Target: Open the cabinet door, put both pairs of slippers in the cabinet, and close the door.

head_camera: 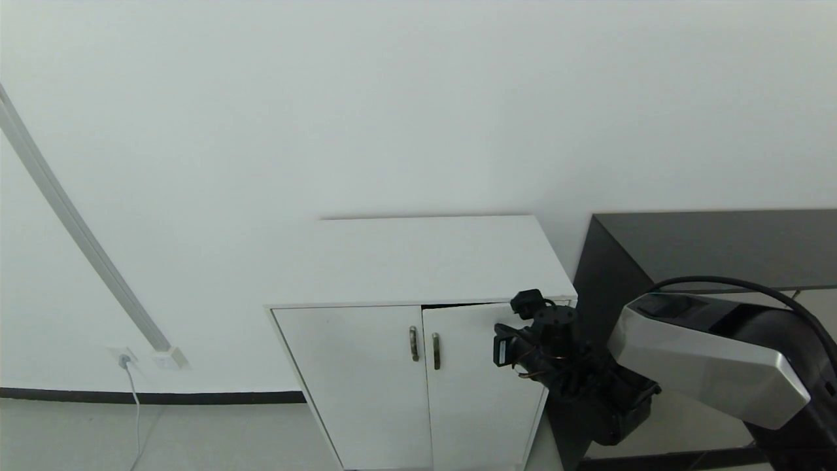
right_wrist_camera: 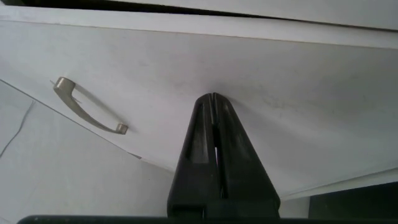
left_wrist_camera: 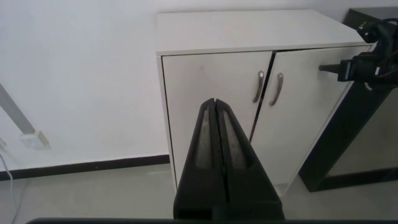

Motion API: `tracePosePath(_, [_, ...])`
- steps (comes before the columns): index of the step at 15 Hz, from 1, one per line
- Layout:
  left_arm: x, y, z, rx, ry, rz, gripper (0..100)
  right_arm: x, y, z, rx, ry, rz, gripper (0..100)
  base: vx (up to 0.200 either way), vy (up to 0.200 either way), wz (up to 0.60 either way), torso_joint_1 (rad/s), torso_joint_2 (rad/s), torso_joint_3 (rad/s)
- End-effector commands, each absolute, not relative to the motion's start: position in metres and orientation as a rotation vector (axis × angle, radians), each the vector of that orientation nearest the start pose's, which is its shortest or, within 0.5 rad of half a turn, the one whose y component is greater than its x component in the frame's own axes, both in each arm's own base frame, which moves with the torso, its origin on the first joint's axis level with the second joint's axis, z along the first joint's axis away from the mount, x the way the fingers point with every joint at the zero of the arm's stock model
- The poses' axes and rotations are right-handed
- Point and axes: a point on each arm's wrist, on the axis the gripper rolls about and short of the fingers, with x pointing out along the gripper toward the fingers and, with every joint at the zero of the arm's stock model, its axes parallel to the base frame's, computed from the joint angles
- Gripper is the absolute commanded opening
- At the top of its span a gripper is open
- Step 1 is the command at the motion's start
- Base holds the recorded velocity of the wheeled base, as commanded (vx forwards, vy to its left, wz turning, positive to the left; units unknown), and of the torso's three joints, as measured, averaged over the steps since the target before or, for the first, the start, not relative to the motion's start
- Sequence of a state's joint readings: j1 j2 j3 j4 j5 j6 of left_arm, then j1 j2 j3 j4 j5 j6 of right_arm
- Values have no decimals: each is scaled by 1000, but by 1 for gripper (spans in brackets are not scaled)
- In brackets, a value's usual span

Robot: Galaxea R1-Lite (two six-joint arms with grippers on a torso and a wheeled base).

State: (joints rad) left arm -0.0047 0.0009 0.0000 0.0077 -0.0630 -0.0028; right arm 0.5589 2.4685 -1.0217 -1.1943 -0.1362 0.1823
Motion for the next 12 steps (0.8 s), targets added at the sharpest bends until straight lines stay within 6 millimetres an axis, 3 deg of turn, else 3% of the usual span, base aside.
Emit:
tracePosePath(1, [-23,-1,75,-3,9,-67,0,369,227,-2,94,271,397,0,0,0,0,0,0,0])
tracePosePath(12, [-23,-1,75,-3,9,-67,0,377,232,1,97,259,398,0,0,0,0,0,0,0])
